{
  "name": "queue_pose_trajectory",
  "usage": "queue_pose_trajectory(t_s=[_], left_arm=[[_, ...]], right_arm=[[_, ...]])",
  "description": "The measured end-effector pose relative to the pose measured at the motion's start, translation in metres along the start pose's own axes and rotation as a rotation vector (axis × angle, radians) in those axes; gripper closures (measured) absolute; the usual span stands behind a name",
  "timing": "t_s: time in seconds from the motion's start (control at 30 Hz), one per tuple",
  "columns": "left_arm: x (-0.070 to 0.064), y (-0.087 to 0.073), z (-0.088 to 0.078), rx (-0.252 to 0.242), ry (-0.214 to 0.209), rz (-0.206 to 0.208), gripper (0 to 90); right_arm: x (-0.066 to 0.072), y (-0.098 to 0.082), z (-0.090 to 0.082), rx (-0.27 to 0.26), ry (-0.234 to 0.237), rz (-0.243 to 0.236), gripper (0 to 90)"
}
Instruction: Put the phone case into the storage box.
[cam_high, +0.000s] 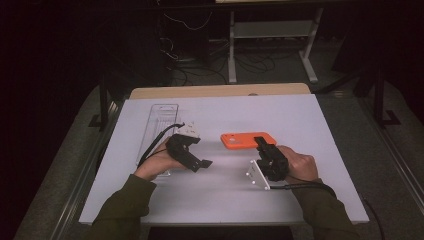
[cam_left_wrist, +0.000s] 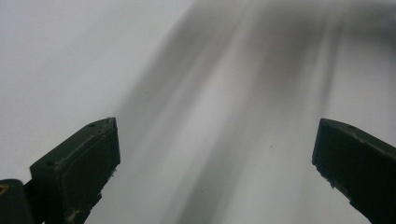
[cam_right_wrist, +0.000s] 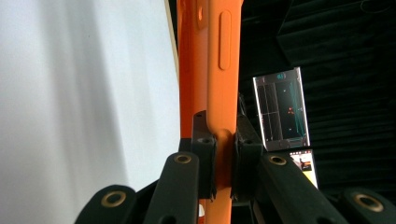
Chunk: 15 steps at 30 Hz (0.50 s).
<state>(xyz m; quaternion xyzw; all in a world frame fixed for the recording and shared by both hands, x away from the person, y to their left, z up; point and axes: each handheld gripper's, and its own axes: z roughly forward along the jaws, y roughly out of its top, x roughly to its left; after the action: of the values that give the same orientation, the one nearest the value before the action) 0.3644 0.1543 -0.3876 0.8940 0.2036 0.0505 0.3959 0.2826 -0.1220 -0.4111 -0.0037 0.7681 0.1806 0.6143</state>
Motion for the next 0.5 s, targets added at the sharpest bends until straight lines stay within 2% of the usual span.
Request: queue_pose_trajectory(t_s=[0.07, 0.13, 0.23, 0.33, 0.37, 0.43, 0.47, 0.5], left_arm=[[0.0004, 0.0000, -0.0001, 0.001, 0.001, 0.000, 0.3], [0.0006, 0.0000, -0.0002, 0.003, 0.002, 0.002, 0.3], [0.0003, -0.0002, 0.0002, 0.003, 0.003, -0.005, 0.3], [-0.0004, -0.0002, 0.0001, 0.005, 0.003, -0.014, 0.3], [-0.0003, -0.0002, 0.0001, 0.005, 0.002, -0.014, 0.3], [-0.0002, -0.0002, 0.0000, 0.006, 0.002, -0.013, 0.3], [-0.0002, -0.0002, 0.0001, 0.006, 0.002, -0.014, 0.3], [-0.0002, -0.0002, 0.0001, 0.006, 0.002, -0.014, 0.3]], right_arm=[[-0.0015, 0.0002, 0.0004, -0.003, -0.003, 0.001, 80.7], [-0.0009, -0.0002, 0.0004, 0.005, 0.005, 0.032, 80.7], [-0.0025, -0.0010, 0.0013, 0.003, 0.000, 0.042, 80.7], [-0.0039, -0.0022, 0.0008, 0.014, 0.016, 0.049, 80.7], [-0.0049, -0.0029, 0.0010, 0.017, 0.025, 0.066, 80.7], [-0.0050, -0.0032, 0.0012, 0.017, 0.026, 0.072, 80.7], [-0.0047, -0.0031, 0.0017, 0.014, 0.029, 0.095, 80.7], [-0.0061, -0.0039, 0.0019, 0.025, 0.047, 0.083, 80.7]])
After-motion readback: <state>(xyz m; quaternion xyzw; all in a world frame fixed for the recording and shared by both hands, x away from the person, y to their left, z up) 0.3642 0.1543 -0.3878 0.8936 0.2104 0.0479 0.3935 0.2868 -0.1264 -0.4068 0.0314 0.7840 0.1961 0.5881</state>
